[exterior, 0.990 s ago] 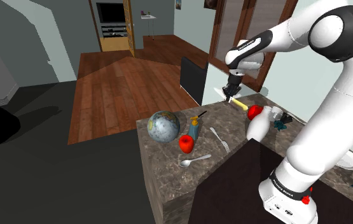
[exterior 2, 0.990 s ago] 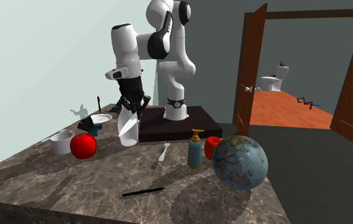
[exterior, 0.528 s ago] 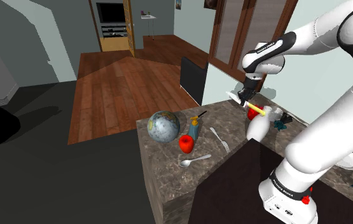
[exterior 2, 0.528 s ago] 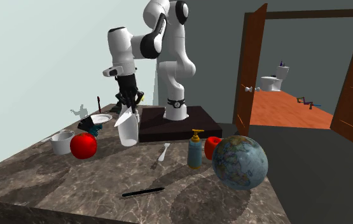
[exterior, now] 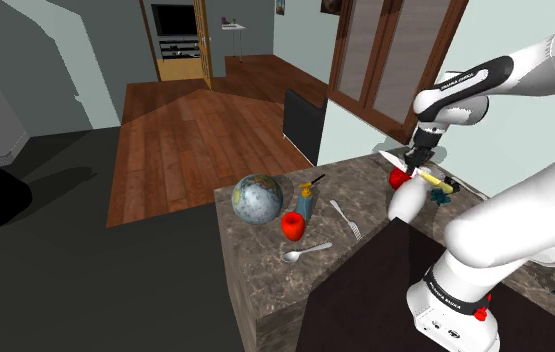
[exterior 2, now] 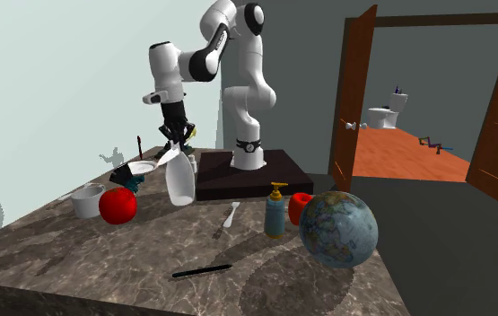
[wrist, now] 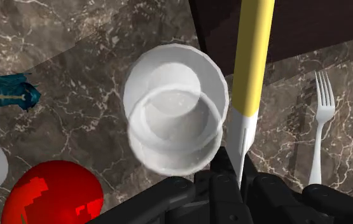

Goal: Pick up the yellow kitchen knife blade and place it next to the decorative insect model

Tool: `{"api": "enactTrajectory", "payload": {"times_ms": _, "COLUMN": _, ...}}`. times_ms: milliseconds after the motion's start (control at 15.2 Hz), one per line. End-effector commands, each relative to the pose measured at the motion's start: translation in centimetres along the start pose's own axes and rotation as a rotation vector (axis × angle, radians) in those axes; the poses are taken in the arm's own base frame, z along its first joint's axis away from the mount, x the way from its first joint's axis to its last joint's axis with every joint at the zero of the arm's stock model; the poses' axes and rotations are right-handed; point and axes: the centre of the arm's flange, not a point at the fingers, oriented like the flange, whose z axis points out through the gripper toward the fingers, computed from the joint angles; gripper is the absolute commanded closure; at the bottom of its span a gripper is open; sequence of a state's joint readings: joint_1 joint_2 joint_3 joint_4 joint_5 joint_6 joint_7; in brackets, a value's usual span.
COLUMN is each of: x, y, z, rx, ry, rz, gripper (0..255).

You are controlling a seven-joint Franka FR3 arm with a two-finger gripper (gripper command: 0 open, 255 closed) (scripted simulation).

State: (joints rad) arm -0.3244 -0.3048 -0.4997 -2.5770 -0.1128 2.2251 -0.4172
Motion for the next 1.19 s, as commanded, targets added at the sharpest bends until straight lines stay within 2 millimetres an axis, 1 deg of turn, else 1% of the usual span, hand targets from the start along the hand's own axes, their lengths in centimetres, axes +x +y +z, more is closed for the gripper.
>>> {"api": "enactTrajectory", "payload": {"times_ms": 0, "x": -2.1, "y": 1.9, "z": 0.0, "rx": 0.000, "ry": 0.000, "rz": -0.001, "gripper": 255}}
{"api": "enactTrajectory", "payload": {"times_ms": 1122, "x": -19.9, "y": 15.6, "z": -0.4, "rx": 0.000, "ry": 0.000, "rz": -0.001, "gripper": 255}}
